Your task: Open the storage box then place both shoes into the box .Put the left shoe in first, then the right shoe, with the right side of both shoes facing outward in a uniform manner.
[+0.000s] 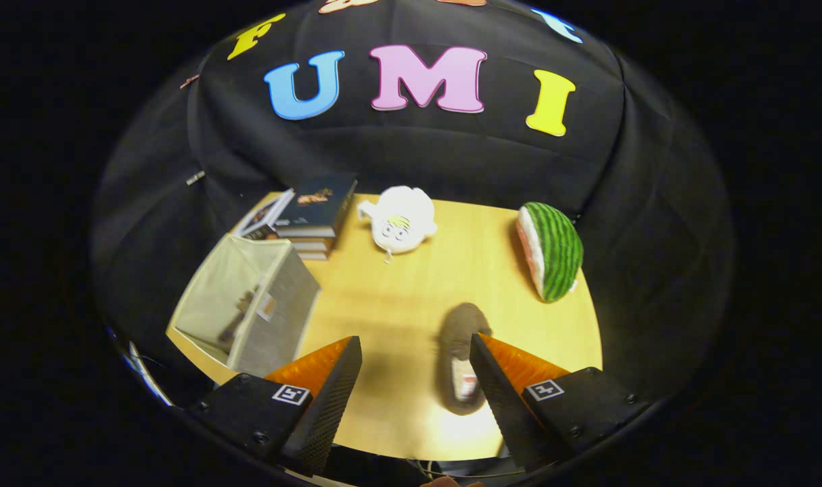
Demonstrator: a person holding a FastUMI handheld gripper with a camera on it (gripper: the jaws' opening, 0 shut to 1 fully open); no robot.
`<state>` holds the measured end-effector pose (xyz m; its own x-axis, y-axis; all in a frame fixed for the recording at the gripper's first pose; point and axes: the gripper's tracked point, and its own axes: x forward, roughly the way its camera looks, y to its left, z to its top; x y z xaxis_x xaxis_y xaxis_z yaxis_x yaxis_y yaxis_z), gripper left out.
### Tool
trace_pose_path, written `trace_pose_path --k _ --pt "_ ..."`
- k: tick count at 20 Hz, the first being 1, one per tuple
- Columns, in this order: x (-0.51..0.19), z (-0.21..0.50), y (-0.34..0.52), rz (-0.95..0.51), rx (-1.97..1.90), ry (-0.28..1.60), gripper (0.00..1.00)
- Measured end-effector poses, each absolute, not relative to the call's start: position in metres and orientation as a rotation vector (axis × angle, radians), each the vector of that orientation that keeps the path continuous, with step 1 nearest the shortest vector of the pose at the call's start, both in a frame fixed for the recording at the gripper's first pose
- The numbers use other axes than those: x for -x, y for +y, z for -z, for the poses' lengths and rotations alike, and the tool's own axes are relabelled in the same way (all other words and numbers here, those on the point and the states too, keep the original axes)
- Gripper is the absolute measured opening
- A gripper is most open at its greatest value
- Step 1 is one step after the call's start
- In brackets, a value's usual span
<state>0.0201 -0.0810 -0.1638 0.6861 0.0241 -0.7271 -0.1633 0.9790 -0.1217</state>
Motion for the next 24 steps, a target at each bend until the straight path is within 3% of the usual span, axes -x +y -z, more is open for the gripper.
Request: trace_pose_path --k 10,21,24 --pt "-0.026 0.284 -0.195 -0.041 0.192 1.005 0.99" --pt "-0.069 0.347 -0.192 -0.017 -0.034 1.077 0.98" --pt "-0.069 0.352 -0.183 -0.015 -0.112 1.086 0.45"
